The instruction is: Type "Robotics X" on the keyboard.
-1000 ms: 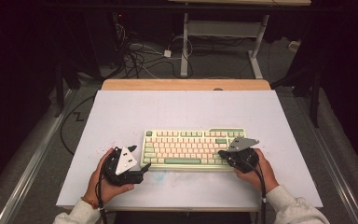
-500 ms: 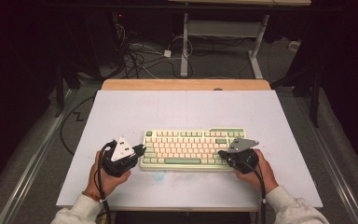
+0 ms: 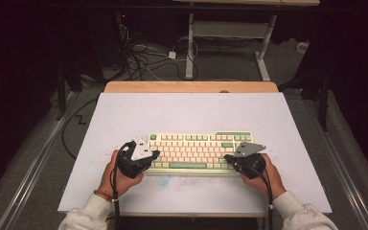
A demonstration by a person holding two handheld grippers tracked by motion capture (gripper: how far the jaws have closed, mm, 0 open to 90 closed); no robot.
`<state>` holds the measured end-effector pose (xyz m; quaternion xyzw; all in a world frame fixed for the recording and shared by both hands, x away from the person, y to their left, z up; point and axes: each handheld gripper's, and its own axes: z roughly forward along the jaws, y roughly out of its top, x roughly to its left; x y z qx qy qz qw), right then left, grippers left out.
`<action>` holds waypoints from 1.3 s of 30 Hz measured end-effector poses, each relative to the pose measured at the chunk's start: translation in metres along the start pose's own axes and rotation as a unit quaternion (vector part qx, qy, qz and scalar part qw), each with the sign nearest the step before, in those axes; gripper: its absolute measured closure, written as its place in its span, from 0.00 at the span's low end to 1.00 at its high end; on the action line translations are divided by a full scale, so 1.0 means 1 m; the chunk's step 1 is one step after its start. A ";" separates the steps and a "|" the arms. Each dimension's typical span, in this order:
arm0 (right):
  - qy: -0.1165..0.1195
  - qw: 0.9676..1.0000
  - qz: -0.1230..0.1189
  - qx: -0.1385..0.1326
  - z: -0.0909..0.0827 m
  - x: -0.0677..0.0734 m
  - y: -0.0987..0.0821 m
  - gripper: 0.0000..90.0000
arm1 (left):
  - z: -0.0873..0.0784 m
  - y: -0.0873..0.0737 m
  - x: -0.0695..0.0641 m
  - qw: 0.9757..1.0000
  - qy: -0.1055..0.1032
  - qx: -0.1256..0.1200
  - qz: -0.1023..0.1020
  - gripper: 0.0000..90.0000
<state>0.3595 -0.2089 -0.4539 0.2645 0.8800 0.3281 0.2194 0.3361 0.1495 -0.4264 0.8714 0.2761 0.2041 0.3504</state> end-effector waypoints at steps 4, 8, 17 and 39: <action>0.001 1.000 0.005 -0.001 0.000 0.000 0.000 1.00 | 0.006 0.004 0.000 1.000 -0.004 0.005 0.001 0.97; -0.001 1.000 0.002 -0.002 0.000 0.000 -0.001 1.00 | 0.013 0.008 -0.001 1.000 -0.012 0.012 0.003 0.97; -0.001 1.000 0.002 -0.003 0.000 0.001 -0.001 1.00 | 0.033 0.016 -0.005 0.999 -0.023 0.035 0.016 0.96; 0.000 1.000 0.003 -0.004 0.000 0.001 -0.001 1.00 | 0.050 0.019 -0.010 0.998 -0.025 0.057 0.026 0.94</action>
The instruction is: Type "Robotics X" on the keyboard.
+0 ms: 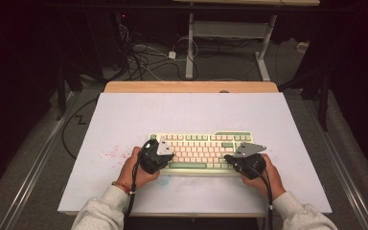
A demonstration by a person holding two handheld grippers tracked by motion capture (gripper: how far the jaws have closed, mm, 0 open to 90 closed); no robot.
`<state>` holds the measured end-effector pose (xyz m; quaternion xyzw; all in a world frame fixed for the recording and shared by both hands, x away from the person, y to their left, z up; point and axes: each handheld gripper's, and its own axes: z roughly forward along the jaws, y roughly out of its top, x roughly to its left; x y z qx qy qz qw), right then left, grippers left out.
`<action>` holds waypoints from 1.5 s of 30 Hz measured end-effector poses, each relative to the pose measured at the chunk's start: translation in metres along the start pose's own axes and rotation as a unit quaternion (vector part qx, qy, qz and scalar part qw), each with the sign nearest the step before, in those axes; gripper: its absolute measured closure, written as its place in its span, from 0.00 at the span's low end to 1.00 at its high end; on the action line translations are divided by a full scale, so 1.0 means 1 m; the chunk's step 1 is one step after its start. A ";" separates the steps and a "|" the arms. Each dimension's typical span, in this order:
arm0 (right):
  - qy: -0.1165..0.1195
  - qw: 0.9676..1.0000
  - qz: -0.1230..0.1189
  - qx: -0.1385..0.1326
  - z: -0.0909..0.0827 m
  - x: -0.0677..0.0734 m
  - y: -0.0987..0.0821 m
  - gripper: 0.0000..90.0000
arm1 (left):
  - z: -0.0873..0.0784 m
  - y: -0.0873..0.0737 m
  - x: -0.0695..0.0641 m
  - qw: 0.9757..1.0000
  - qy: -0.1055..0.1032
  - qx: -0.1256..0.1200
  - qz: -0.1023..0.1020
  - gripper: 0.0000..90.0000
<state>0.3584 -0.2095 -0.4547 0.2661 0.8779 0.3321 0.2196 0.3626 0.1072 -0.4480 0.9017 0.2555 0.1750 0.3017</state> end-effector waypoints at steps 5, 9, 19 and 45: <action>0.000 1.000 0.000 0.000 0.000 0.000 0.000 1.00 | 0.002 0.000 -0.001 1.000 -0.004 0.007 0.002 0.96; 0.000 1.000 -0.001 0.000 0.000 0.000 0.000 1.00 | 0.004 0.000 -0.003 1.000 -0.002 0.012 0.003 0.97; 0.001 1.000 -0.005 0.000 -0.002 0.001 0.001 1.00 | -0.005 0.000 0.000 1.000 0.007 -0.010 0.000 0.95; -0.024 0.997 0.015 -0.068 -0.028 -0.004 0.009 0.88 | -0.023 -0.002 -0.001 0.994 0.063 -0.087 0.001 0.57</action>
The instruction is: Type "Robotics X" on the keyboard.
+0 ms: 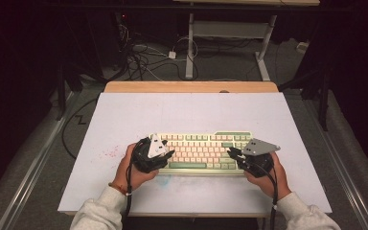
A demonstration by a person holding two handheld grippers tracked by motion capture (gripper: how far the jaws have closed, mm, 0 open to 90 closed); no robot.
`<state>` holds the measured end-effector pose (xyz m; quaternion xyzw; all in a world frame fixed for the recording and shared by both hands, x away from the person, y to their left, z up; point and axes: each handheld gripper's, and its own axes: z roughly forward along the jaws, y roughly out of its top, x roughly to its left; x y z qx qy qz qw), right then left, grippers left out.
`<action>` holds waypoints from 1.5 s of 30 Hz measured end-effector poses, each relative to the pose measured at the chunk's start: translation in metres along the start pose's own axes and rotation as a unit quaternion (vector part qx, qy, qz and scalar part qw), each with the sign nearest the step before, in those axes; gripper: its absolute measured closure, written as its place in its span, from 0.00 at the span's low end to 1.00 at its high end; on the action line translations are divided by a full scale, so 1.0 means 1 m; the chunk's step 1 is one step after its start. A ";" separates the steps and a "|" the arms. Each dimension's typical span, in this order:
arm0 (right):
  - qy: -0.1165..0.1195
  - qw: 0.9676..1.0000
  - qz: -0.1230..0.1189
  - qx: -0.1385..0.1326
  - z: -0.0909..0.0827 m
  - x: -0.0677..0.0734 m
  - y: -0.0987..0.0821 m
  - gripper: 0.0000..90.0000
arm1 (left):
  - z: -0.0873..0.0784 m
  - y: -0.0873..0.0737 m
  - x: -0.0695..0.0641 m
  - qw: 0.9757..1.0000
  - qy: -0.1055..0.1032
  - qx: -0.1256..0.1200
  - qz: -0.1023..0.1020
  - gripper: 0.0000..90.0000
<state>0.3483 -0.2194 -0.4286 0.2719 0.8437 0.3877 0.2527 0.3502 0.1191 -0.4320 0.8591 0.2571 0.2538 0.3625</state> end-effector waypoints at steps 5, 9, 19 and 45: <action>-0.003 1.000 0.005 0.002 0.002 -0.001 -0.001 0.71 | -0.001 0.000 -0.003 1.000 0.005 -0.004 0.002 0.45; -0.013 1.000 0.010 -0.008 0.001 -0.002 -0.002 0.58 | -0.001 0.000 -0.005 1.000 0.009 -0.009 0.006 0.36; -0.035 0.999 0.016 -0.020 0.001 0.000 -0.002 0.32 | -0.004 -0.001 -0.006 1.000 0.014 -0.016 0.009 0.22; -0.059 0.998 0.004 -0.031 -0.020 0.007 -0.003 0.24 | -0.029 -0.011 -0.008 0.998 0.034 -0.025 0.035 0.18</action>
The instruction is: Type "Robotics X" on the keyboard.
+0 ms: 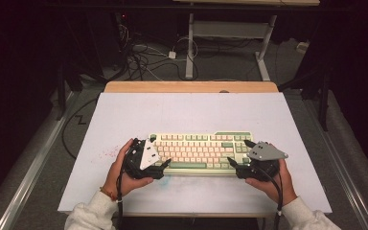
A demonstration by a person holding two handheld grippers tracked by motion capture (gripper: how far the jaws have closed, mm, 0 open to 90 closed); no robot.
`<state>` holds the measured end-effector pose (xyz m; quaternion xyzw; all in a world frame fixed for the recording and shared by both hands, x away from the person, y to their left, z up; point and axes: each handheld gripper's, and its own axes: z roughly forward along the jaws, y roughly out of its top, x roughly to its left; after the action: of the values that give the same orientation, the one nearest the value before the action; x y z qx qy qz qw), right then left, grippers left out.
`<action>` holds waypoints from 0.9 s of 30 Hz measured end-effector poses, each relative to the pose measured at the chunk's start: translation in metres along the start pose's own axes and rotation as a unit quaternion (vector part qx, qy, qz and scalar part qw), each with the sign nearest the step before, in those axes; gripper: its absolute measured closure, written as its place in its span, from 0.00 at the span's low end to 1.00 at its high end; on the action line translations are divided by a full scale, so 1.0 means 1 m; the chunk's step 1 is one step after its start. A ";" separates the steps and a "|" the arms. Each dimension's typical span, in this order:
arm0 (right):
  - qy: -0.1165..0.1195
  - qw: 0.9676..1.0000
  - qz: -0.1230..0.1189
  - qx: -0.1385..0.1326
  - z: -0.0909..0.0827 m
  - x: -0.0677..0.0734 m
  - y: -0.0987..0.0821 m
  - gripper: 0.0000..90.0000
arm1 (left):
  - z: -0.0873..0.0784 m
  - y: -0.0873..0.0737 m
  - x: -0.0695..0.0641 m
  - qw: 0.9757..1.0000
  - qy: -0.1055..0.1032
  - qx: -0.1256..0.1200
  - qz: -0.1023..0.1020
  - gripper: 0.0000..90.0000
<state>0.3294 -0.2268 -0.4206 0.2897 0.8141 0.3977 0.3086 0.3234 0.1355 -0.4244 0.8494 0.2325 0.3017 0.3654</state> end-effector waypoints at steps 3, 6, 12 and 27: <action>-0.006 1.000 -0.002 -0.001 -0.005 -0.001 -0.001 0.24 | -0.006 -0.002 0.000 1.000 0.004 -0.005 0.001 0.18; -0.009 1.000 0.001 0.000 -0.010 -0.003 -0.003 0.24 | -0.010 -0.005 0.001 1.000 0.007 -0.009 0.001 0.18; -0.021 1.000 0.003 0.001 -0.019 -0.006 -0.007 0.23 | -0.016 -0.015 0.003 1.000 0.006 -0.008 0.000 0.18; -0.035 0.999 0.023 0.001 -0.039 -0.016 -0.038 0.21 | -0.023 -0.051 0.005 1.000 0.011 0.010 -0.017 0.18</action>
<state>0.3022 -0.2761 -0.4288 0.3223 0.7964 0.3936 0.3270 0.3030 0.1817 -0.4491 0.8453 0.2538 0.3027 0.3596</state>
